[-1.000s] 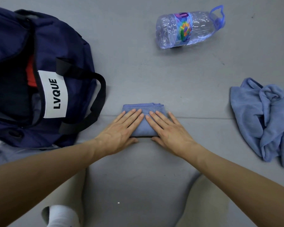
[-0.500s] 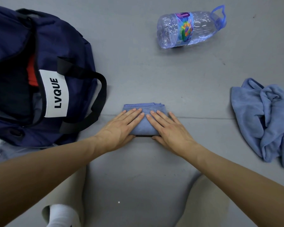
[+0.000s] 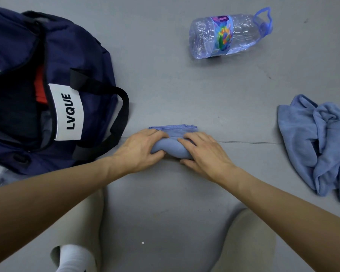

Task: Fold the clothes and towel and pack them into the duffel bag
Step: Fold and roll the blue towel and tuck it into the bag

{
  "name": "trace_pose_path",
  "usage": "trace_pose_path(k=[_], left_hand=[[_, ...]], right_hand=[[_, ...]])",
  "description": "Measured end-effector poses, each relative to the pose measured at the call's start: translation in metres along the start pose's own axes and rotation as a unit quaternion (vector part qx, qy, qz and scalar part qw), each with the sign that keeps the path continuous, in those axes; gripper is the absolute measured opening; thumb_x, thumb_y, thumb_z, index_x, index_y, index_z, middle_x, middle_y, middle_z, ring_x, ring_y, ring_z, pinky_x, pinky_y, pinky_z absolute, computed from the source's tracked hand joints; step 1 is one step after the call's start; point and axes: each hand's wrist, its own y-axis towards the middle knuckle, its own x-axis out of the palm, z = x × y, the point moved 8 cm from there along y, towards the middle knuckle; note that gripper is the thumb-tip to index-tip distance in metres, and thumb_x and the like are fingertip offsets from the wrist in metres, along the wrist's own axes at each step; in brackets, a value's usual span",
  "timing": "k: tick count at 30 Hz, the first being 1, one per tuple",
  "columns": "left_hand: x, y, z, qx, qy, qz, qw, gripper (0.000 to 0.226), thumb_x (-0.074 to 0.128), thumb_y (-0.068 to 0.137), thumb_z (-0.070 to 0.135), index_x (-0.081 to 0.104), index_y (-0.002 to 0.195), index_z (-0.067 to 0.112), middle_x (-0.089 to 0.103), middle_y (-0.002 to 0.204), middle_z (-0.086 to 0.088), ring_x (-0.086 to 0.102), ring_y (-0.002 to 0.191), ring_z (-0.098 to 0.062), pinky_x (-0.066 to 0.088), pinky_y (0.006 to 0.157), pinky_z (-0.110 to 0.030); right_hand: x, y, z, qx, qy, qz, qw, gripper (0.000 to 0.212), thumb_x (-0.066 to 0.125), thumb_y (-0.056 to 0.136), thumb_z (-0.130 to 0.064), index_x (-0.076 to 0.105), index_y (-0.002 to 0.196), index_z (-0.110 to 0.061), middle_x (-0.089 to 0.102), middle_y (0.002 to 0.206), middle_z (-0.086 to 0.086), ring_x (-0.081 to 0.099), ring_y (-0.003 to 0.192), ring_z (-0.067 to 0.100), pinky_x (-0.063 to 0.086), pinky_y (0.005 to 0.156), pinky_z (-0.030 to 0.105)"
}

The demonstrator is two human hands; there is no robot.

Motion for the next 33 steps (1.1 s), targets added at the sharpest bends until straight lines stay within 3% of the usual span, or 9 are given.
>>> trace_pose_path(k=[4, 8, 11, 14, 16, 21, 26, 30, 33], left_hand=[[0.0, -0.002, -0.014, -0.081, -0.043, -0.007, 0.996, 0.039, 0.051, 0.085, 0.048, 0.051, 0.121, 0.033, 0.067, 0.101, 0.003, 0.06, 0.092, -0.018, 0.045, 0.075, -0.031], [-0.002, 0.002, -0.021, -0.147, -0.079, -0.013, 0.986, 0.032, 0.055, 0.087, 0.05, 0.047, 0.115, 0.035, 0.068, 0.093, 0.006, 0.061, 0.084, -0.019, 0.048, 0.07, -0.036], [-0.006, 0.001, -0.026, -0.186, -0.098, -0.001, 0.978, 0.033, 0.061, 0.089, 0.05, 0.048, 0.115, 0.034, 0.067, 0.091, 0.005, 0.061, 0.084, -0.02, 0.046, 0.07, -0.034], [-0.008, 0.001, -0.026, -0.219, -0.108, 0.024, 0.969, 0.04, 0.062, 0.09, 0.054, 0.049, 0.119, 0.03, 0.063, 0.094, 0.006, 0.058, 0.087, -0.017, 0.039, 0.07, -0.029], [-0.011, 0.002, -0.028, -0.245, -0.1, 0.04, 0.963, 0.048, 0.063, 0.088, 0.059, 0.049, 0.122, 0.028, 0.06, 0.099, 0.009, 0.057, 0.09, -0.015, 0.038, 0.074, -0.029], [-0.01, -0.009, -0.046, -0.333, -0.1, 0.045, 0.937, 0.063, 0.063, 0.076, 0.076, 0.05, 0.114, 0.027, 0.062, 0.102, 0.009, 0.059, 0.092, -0.018, 0.044, 0.075, -0.034], [-0.011, -0.012, -0.048, -0.366, -0.065, 0.005, 0.928, 0.069, 0.056, 0.077, 0.081, 0.048, 0.113, 0.022, 0.059, 0.095, 0.003, 0.055, 0.089, -0.024, 0.04, 0.074, -0.035], [-0.009, -0.01, -0.047, -0.363, -0.024, -0.015, 0.931, 0.07, 0.044, 0.081, 0.084, 0.049, 0.111, 0.021, 0.068, 0.094, -0.002, 0.065, 0.09, -0.029, 0.051, 0.079, -0.04], [0.003, -0.017, -0.046, -0.38, -0.243, 0.004, 0.893, 0.051, 0.055, 0.087, 0.07, 0.049, 0.115, 0.027, 0.074, 0.083, -0.002, 0.073, 0.072, -0.024, 0.062, 0.072, -0.044]], right_hand=[[-0.009, 0.012, 0.006, 0.069, 0.085, -0.032, 0.993, 0.042, 0.059, 0.088, -0.038, 0.054, 0.129, -0.031, 0.068, 0.113, 0.0, 0.062, 0.098, 0.027, 0.05, 0.079, 0.038], [-0.007, 0.016, 0.015, 0.093, 0.107, -0.067, 0.988, 0.046, 0.056, 0.09, -0.048, 0.047, 0.134, -0.037, 0.068, 0.111, 0.001, 0.061, 0.101, 0.027, 0.047, 0.08, 0.037], [-0.006, 0.011, 0.018, 0.101, 0.157, -0.067, 0.98, 0.052, 0.053, 0.094, -0.056, 0.039, 0.142, -0.04, 0.062, 0.127, -0.004, 0.058, 0.113, 0.023, 0.045, 0.089, 0.036], [-0.005, 0.007, 0.014, 0.109, 0.193, -0.065, 0.973, 0.066, 0.049, 0.099, -0.051, 0.015, 0.156, -0.044, 0.035, 0.155, -0.005, 0.05, 0.127, 0.025, 0.04, 0.099, 0.038], [-0.004, 0.007, 0.008, 0.095, 0.171, -0.075, 0.978, 0.065, 0.045, 0.102, -0.048, 0.01, 0.157, -0.045, 0.03, 0.157, -0.005, 0.05, 0.127, 0.028, 0.041, 0.097, 0.039], [0.0, 0.009, 0.003, 0.056, 0.053, -0.089, 0.993, 0.064, 0.04, 0.103, -0.048, 0.005, 0.157, -0.045, 0.053, 0.121, 0.001, 0.053, 0.108, 0.027, 0.046, 0.085, 0.036], [0.003, 0.005, -0.005, -0.024, -0.043, -0.057, 0.997, 0.063, 0.052, 0.098, -0.035, 0.028, 0.155, -0.034, 0.038, 0.156, 0.013, 0.05, 0.126, 0.035, 0.052, 0.09, 0.046], [0.01, 0.002, -0.002, 0.004, -0.038, -0.104, 0.994, 0.06, 0.024, 0.1, -0.046, 0.022, 0.157, -0.03, 0.034, 0.159, 0.01, 0.039, 0.141, 0.034, 0.044, 0.104, 0.047], [0.014, -0.002, -0.004, 0.025, -0.041, -0.121, 0.992, 0.066, 0.016, 0.098, -0.052, 0.019, 0.159, -0.028, 0.041, 0.156, 0.01, 0.035, 0.145, 0.034, 0.035, 0.114, 0.049]])
